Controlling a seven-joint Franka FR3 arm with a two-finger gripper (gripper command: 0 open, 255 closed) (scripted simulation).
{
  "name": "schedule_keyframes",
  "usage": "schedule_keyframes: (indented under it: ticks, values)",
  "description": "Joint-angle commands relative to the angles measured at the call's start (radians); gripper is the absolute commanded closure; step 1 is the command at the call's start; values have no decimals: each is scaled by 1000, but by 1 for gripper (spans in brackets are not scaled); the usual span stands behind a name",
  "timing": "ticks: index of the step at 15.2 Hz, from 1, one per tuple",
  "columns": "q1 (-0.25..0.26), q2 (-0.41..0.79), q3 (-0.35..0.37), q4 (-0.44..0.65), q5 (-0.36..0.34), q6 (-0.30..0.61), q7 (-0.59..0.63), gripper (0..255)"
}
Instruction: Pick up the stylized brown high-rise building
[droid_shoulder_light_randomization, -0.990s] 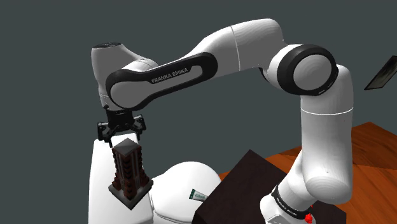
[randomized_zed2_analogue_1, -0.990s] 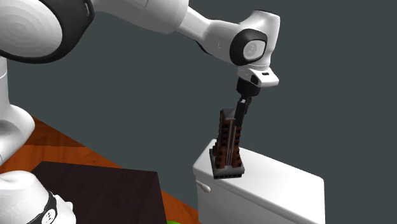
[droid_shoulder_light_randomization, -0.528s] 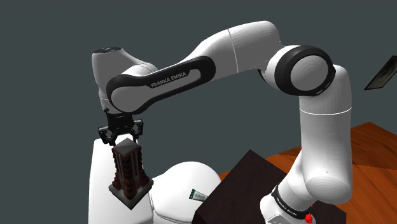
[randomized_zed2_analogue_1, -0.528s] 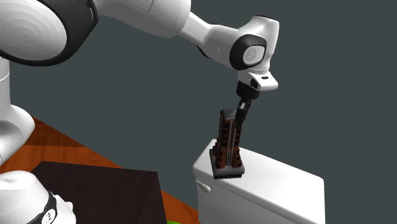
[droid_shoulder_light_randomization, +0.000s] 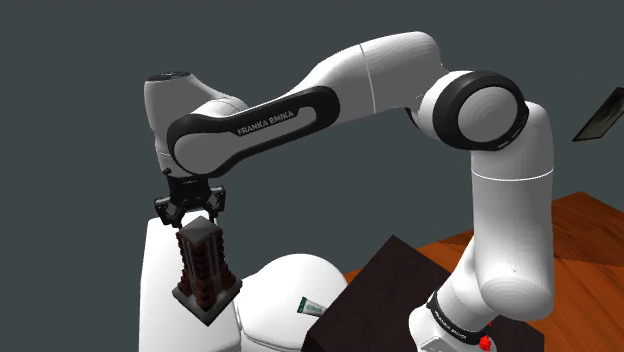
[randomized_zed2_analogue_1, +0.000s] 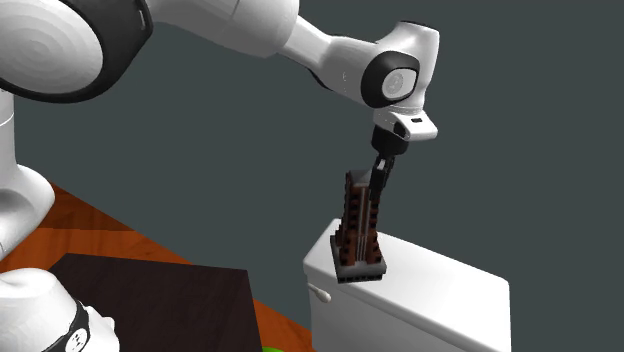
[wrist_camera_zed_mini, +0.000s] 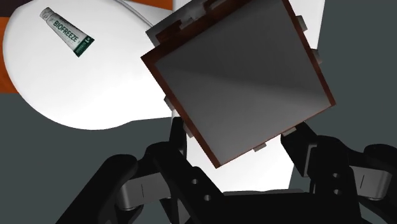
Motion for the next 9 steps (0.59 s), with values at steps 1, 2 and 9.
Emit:
schedule_keyframes:
  ticks: [1,2,9]
  values:
    - [-1,-11,3,12,5,-21,-3,255]
    - [-2,-16,4,19,8,-32,-4,255]
    - [-3,-44,12,74,22,-112,-12,255]
